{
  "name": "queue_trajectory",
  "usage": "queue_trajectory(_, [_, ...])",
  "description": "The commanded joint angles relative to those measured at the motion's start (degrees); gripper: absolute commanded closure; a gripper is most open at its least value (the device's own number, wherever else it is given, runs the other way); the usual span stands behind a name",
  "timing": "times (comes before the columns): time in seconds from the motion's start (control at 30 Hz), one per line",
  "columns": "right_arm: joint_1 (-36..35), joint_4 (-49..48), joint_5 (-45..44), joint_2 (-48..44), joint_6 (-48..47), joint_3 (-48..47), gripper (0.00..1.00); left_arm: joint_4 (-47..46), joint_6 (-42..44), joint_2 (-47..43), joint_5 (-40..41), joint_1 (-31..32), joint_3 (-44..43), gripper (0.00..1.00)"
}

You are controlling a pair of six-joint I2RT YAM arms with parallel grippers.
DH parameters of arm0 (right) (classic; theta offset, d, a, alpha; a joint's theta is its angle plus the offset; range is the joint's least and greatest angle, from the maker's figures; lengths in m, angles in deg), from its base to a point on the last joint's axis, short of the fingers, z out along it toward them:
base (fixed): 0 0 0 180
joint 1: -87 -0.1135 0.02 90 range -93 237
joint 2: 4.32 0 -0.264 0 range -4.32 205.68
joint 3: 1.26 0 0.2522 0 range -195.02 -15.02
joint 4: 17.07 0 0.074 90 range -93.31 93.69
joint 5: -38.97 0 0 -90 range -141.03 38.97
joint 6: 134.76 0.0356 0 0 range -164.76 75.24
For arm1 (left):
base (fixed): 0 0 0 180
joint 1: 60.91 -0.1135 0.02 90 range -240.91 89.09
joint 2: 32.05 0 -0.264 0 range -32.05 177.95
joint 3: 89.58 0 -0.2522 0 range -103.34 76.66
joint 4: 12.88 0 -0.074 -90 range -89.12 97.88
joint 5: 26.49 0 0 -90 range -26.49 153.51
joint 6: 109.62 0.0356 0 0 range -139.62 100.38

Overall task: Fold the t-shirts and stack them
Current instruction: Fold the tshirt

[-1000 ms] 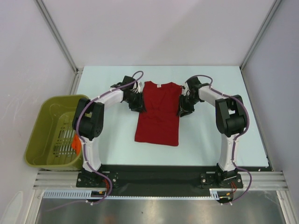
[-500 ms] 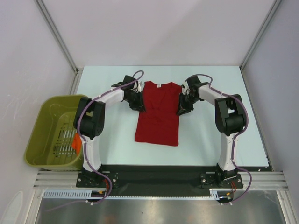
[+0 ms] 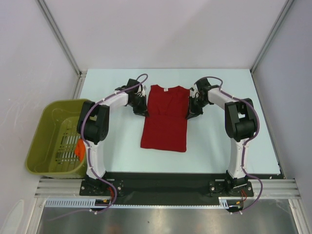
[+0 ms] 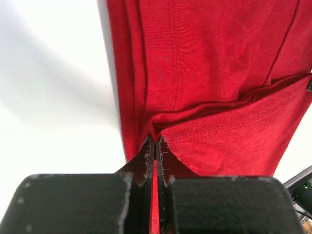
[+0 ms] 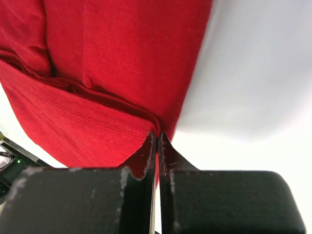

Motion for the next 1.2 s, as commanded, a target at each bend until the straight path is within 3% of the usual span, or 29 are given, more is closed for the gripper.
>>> queue_trajectory(0.0, [0.44,0.68,-2.03,0.49,0.13,-1.72,1.0,0.05,-0.26,0.22,2.34,-1.12,-2.54,1.0])
queue_trajectory(0.13, [0.53,0.07,-1.16,0.75,0.13,-1.72,1.0,0.92,0.44,1.0,2.17,-1.3,-3.86,0.99])
queue_trajectory(0.23, [0.62,0.5,-0.62,1.89,-0.05,-2.69,1.0,1.98,1.32,1.45,2.51,-1.3,-5.27,0.83])
queue_trajectory(0.37, [0.7,1.65,-3.25,1.55,-0.66,-3.22,0.79,3.99,2.38,-0.13,6.63,-1.3,-6.41,0.65])
queue_trajectory(0.47, [1.05,2.96,-7.2,0.76,-1.54,-3.31,0.71,5.67,3.34,-2.67,10.59,-1.3,-5.98,0.51])
queue_trajectory(0.57, [1.41,4.81,-11.85,-1.52,-2.77,-3.31,0.64,5.24,3.35,-7.31,11.66,-1.3,-2.57,0.5])
queue_trajectory(0.73, [-0.78,7.62,-22.83,-10.29,-6.81,-2.08,0.65,1.9,1.77,-17.43,10.95,-0.33,7.19,0.55])
queue_trajectory(0.93, [-6.49,6.66,-25.15,-21.2,-5.34,3.36,0.6,-2.4,-5.87,-30.24,6.91,3.09,22.22,0.59])
queue_trajectory(1.03, [-8.69,3.69,-25.23,-29.63,-1.47,9.68,0.47,-6.8,-11.49,-37.45,6.21,5.03,30.31,0.59])
queue_trajectory(1.1, [-9.49,-0.87,-26.55,-37.54,0.82,16.35,0.01,-10.05,-15.62,-40.37,5.42,5.91,35.32,0.6])
queue_trajectory(1.17, [-6.52,-5.45,-19.03,-41.94,6.52,21.71,0.0,-12.33,-19.39,-44.32,5.33,6.44,39.44,0.6])
